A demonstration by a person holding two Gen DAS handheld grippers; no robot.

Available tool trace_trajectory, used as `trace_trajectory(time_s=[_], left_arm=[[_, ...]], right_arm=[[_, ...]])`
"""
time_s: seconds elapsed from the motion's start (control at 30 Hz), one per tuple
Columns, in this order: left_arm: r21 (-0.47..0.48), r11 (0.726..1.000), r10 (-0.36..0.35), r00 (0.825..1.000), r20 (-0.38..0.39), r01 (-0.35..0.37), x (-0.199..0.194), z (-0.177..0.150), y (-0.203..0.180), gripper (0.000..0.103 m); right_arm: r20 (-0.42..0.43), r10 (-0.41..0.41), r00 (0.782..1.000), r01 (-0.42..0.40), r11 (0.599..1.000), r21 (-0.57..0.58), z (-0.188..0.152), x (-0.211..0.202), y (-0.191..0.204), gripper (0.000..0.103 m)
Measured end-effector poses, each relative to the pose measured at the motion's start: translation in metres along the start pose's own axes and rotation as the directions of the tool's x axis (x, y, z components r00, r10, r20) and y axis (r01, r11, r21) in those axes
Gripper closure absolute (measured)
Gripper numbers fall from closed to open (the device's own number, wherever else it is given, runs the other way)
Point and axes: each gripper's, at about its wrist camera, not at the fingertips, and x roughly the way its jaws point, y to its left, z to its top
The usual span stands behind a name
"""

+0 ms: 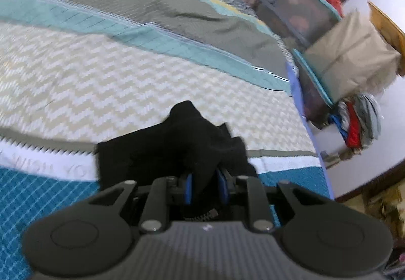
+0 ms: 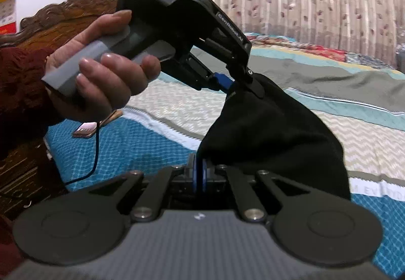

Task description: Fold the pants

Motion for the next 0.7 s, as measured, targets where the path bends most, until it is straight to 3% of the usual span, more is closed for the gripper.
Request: trace_trajectory(time_s=[0.23,0.4,0.5,0.53,0.57,0.7], left_arm=[[-0.068,0.991,0.113,0.993,-0.024,-0.115,0.020,-0.009,0.052,0.082],[-0.083,0.982,0.167,0.985,-0.046,-0.170,0.041,-0.016,0.066,0.076],[-0.053,0.980,0.190,0.981,-0.024,-0.191,0.039,-0.020,0.062,0.072],[-0.045,0.979,0.197,0.980,-0.020,-0.197,0.037,-0.021,0.060,0.071],[-0.037,0.978,0.204,0.979,-0.014,-0.204,0.033,-0.023,0.057,0.068],[-0.030,0.982,0.186,0.982,0.018,-0.185,0.011,-0.028,0.049,0.052]], right_arm=[[-0.107,0.083,0.991,-0.082,0.997,0.011,-0.003,0.036,0.009,0.096],[-0.221,0.095,0.971,-0.079,0.994,0.077,-0.013,0.066,0.003,0.093],[-0.203,0.151,0.968,-0.130,0.985,0.112,-0.009,0.051,-0.001,0.073],[-0.189,0.174,0.967,-0.152,0.980,0.126,-0.008,0.044,-0.004,0.061],[-0.169,0.193,0.967,-0.169,0.975,0.143,-0.007,0.035,-0.007,0.055],[-0.086,0.216,0.973,-0.192,0.955,0.225,-0.003,0.003,-0.027,0.055]])
